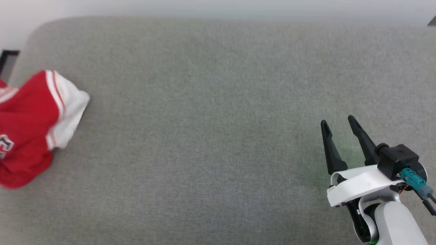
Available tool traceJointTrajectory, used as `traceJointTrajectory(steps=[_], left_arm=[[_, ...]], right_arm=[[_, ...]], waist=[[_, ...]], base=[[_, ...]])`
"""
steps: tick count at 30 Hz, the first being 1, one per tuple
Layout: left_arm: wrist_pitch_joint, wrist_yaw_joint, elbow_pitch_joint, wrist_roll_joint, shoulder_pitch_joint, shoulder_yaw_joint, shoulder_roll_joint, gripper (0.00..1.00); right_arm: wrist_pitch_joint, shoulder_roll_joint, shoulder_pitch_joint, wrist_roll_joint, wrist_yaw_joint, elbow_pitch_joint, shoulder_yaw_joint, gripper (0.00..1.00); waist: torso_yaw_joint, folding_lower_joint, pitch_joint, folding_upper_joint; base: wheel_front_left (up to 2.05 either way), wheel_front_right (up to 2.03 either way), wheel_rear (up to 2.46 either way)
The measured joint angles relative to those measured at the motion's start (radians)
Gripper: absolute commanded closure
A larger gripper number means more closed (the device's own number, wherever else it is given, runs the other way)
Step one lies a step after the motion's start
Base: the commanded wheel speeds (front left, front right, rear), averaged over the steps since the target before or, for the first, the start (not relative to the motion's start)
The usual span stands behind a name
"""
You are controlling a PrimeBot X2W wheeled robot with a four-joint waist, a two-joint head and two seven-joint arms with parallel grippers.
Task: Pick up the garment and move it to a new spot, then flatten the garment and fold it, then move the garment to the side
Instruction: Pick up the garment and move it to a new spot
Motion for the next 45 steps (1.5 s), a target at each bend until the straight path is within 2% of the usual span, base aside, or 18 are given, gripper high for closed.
traceJointTrajectory(steps=[1,7,14,17,19,20,22,26,28,29,35,45], left_arm=[[-0.009,0.0,-0.027,0.007,-0.013,-0.006,0.021,1.0],[-0.009,0.001,-0.096,0.018,-0.031,-0.009,0.061,1.0],[0.066,0.05,-0.271,0.019,-0.028,-0.007,0.113,1.0],[0.107,0.081,-0.358,-0.003,-0.003,0.004,0.138,1.0],[0.146,0.119,-0.455,-0.021,0.032,0.011,0.149,1.0],[0.146,0.119,-0.455,-0.021,0.032,0.011,0.149,1.0],[0.186,0.165,-0.563,-0.04,0.068,0.015,0.153,1.0],[0.243,0.224,-0.704,-0.06,0.102,0.017,0.164,1.0],[0.271,0.251,-0.771,-0.067,0.111,0.015,0.165,1.0],[0.297,0.278,-0.832,-0.075,0.117,0.011,0.165,1.0],[0.357,0.342,-0.982,-0.075,0.116,-0.024,0.139,1.0],[0.433,0.41,-1.125,-0.048,0.111,-0.134,0.047,1.0]], right_arm=[[-0.007,0.001,0.002,0.004,0.0,0.007,0.001,0.0],[-0.018,0.003,0.018,0.02,0.0,0.024,0.0,0.0],[-0.035,0.005,0.026,0.037,0.0,0.039,-0.011,0.0],[-0.044,0.004,0.036,0.039,0.0,0.044,-0.02,0.0],[-0.05,0.003,0.037,0.04,0.0,0.049,-0.033,0.0],[-0.05,0.003,0.037,0.04,0.0,0.049,-0.033,0.0],[-0.057,0.0,0.04,0.04,0.0,0.053,-0.054,0.0],[-0.063,-0.003,0.045,0.04,0.0,0.058,-0.086,0.0],[-0.07,-0.003,0.045,0.04,0.0,0.061,-0.099,0.0],[-0.072,-0.004,0.045,0.039,0.0,0.066,-0.113,0.0],[-0.088,0.001,0.05,0.035,0.0,0.084,-0.145,0.0],[-0.1,0.014,0.059,0.031,0.0,0.105,-0.18,0.0]], waist=[[0.005,0.0,-0.024,0.0],[0.017,0.0,-0.08,0.0],[0.023,0.0,-0.146,0.0],[0.014,0.0,-0.164,0.0],[-0.006,0.0,-0.174,0.0001],[-0.006,0.0,-0.174,0.0001],[-0.029,0.0,-0.182,0.0],[-0.067,0.0,-0.189,0.0],[-0.089,0.0001,-0.191,0.0],[-0.113,0.0,-0.193,0.0],[-0.19,0.0,-0.192,0.0],[-0.314,0.0,-0.179,0.0]], base=[[0.0,0.0,0.0],[0.0,0.0,0.0],[0.0,0.0,0.0],[0.0,0.0,0.0],[0.0,0.0,0.0],[0.0,0.0,0.0],[0.0,0.0,0.0],[0.0,0.0,0.0],[0.0,0.0,0.0],[0.0,0.0,0.0],[0.0,0.0,0.0],[0.0,0.0,0.0]])
